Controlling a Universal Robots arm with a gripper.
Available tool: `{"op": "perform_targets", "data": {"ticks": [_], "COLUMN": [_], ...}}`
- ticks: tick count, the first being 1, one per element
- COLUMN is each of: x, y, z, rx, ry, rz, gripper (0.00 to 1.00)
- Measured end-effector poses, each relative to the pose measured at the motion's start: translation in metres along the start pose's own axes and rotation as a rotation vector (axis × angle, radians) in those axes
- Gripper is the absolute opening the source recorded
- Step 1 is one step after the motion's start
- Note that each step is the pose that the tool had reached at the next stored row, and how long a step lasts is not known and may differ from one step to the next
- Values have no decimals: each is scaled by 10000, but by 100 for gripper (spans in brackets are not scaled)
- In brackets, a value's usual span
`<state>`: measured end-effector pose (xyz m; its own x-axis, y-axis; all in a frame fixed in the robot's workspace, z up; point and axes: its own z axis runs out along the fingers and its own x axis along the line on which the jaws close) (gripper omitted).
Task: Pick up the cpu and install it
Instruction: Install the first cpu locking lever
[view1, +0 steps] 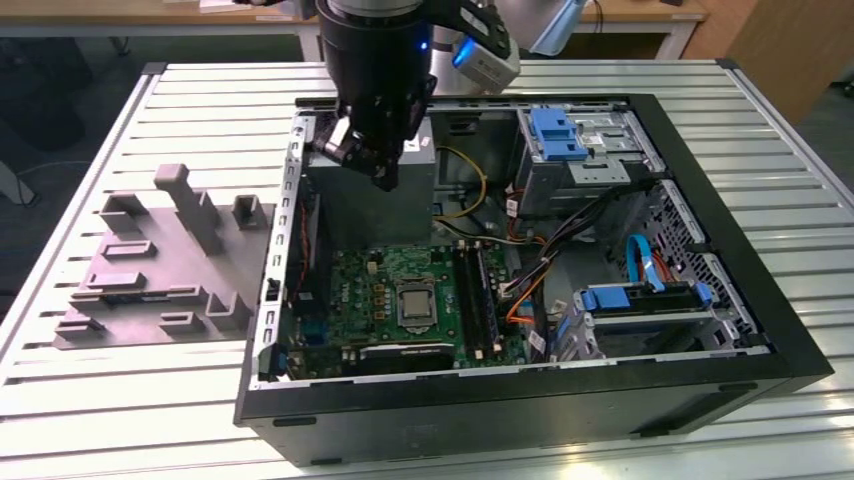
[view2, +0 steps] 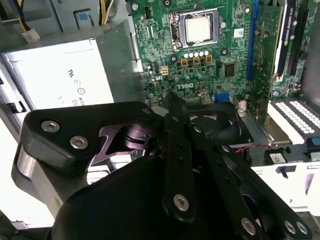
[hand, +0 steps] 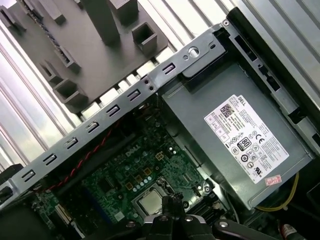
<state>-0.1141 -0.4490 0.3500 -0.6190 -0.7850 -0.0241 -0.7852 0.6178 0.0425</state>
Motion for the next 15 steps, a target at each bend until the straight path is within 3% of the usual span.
{"op": "perform_targets", "data": {"ticks": [8, 15], "x": [-12, 18], "y": [-20, -137], "z": [45, 83], "rx": [-20, -22], "ry": [36, 36], "rz": [-843, -872], "gripper": [11, 11]}}
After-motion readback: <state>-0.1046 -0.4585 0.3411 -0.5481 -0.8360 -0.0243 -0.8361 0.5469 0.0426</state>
